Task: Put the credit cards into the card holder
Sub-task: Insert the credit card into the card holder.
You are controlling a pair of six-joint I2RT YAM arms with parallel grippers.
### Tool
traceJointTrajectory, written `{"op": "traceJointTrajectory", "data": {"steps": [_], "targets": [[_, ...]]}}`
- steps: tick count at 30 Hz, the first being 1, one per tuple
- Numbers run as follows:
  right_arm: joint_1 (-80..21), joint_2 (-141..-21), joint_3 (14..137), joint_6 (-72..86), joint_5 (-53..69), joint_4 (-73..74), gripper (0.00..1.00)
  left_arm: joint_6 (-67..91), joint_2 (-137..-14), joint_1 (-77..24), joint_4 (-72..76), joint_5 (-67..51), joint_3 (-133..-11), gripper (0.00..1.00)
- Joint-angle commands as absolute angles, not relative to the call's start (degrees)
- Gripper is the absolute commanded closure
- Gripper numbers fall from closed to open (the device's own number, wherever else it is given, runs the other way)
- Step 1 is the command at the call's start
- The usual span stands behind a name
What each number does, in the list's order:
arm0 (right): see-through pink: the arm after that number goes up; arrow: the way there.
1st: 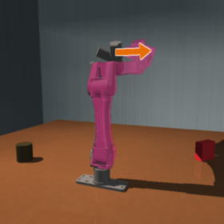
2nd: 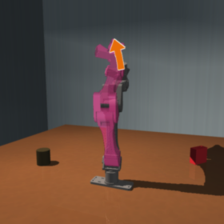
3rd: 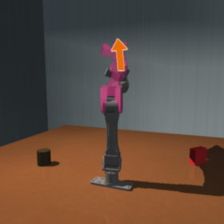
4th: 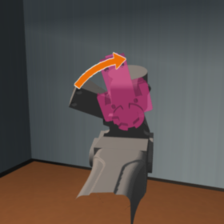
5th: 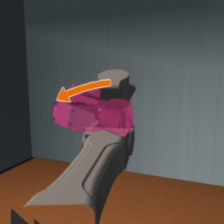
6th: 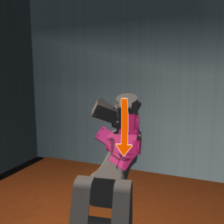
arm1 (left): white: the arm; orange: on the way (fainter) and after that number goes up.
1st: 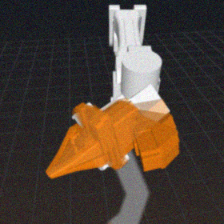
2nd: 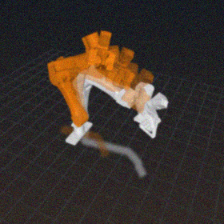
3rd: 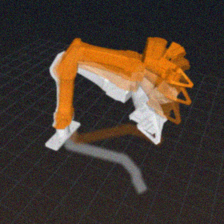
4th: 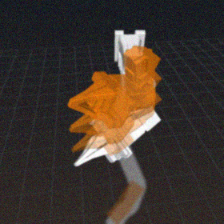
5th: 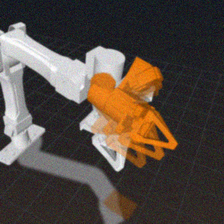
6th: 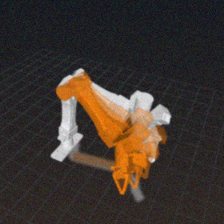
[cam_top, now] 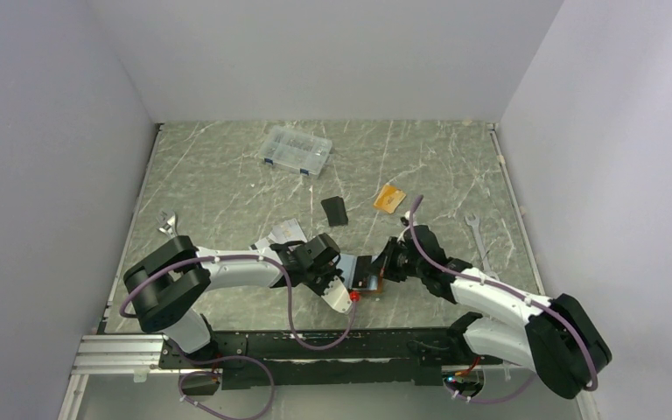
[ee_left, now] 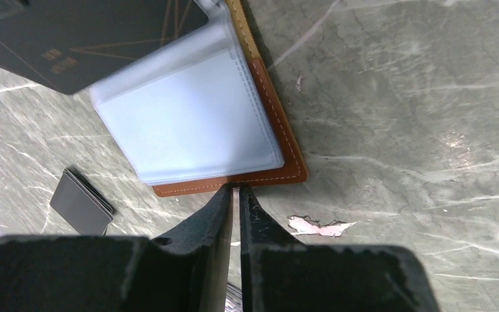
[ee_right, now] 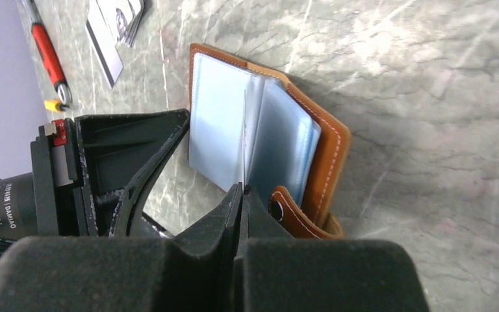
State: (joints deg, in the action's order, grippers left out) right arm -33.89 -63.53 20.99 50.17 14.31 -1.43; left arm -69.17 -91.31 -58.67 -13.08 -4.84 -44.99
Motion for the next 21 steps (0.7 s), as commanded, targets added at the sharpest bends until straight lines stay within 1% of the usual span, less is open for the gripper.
{"op": "traceJointTrajectory", "data": {"steps": [1, 5, 9, 21], "targets": [[-33.7, -59.5, 18.7, 52.2, 7.7, -3.2, 1.0, -67.6, -94.5, -58.8, -20.6, -8.8, -43.6, 0.86], [-33.8, -59.4, 17.3, 53.3, 6.0, -6.0, 1.0, -67.5, -94.7, -59.0, -21.7, -9.5, -44.4, 0.87], [-33.8, -61.8, 16.4, 54.8, 6.6, -9.7, 1.0, -66.5, -95.1, -59.9, -22.6, -10.0, -45.0, 0.89], [-33.8, -60.7, 14.5, 54.2, 4.9, -9.3, 1.0, -59.0, -96.4, -64.5, -26.6, -10.4, -46.9, 0.92]]}}
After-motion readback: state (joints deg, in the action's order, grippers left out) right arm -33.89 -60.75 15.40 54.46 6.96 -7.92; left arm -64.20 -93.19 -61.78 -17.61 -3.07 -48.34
